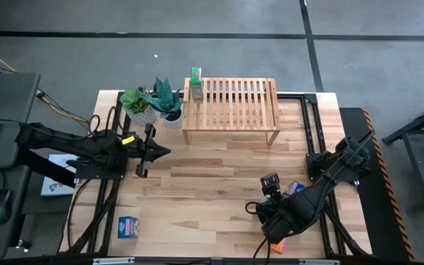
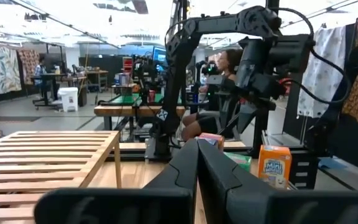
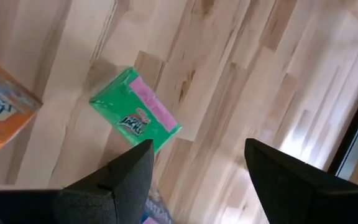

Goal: Stack cereal on shelf
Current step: Put the green cereal box on the shelf aligned with the other green cereal box

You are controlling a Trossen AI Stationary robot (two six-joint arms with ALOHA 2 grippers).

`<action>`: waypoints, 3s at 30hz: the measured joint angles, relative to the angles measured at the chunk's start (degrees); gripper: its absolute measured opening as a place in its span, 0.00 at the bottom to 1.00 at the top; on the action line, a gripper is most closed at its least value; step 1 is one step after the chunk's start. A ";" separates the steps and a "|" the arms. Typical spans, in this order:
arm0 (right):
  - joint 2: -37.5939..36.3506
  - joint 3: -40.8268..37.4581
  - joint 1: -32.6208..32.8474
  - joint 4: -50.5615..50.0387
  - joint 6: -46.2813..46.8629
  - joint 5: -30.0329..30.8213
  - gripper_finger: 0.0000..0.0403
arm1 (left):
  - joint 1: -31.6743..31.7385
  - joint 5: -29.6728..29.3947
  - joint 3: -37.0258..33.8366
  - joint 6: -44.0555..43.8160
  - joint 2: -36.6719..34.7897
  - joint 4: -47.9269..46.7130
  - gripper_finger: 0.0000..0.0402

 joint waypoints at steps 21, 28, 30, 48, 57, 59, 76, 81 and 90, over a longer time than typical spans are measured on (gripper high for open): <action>-16.28 -23.19 -1.40 18.66 -9.52 -0.65 0.61 | -0.01 0.00 0.01 1.57 0.26 0.98 0.00; -16.29 -22.77 -1.17 20.81 -14.94 -8.52 0.61 | -0.01 -0.02 0.01 1.57 0.26 1.14 0.00; -16.29 -22.77 -1.76 22.65 -13.61 -12.64 0.61 | 0.00 -0.02 0.01 1.57 0.26 1.13 0.00; -16.29 -23.16 -1.75 28.20 -11.96 -14.57 0.61 | 0.00 -0.04 -0.01 5.14 0.24 1.61 0.00; -16.29 -23.19 -1.77 28.66 -10.84 -10.71 0.61 | -0.02 -0.06 -0.01 4.17 0.24 1.61 0.00; -16.29 -23.19 -1.77 28.35 -11.19 -9.68 0.61 | -0.02 -0.04 -0.01 4.17 0.24 1.61 0.00; -16.26 -23.19 -1.68 27.43 -9.16 -9.52 0.61 | -0.02 -0.05 -0.01 4.14 0.24 1.59 0.00; -16.24 -23.19 -1.49 27.00 -10.02 -10.07 0.61 | -0.02 -0.07 -0.01 4.13 0.24 1.59 0.00; -15.06 -23.21 -3.72 22.19 -7.91 -17.73 0.61 | 0.00 -0.05 -0.01 4.13 0.24 1.59 0.00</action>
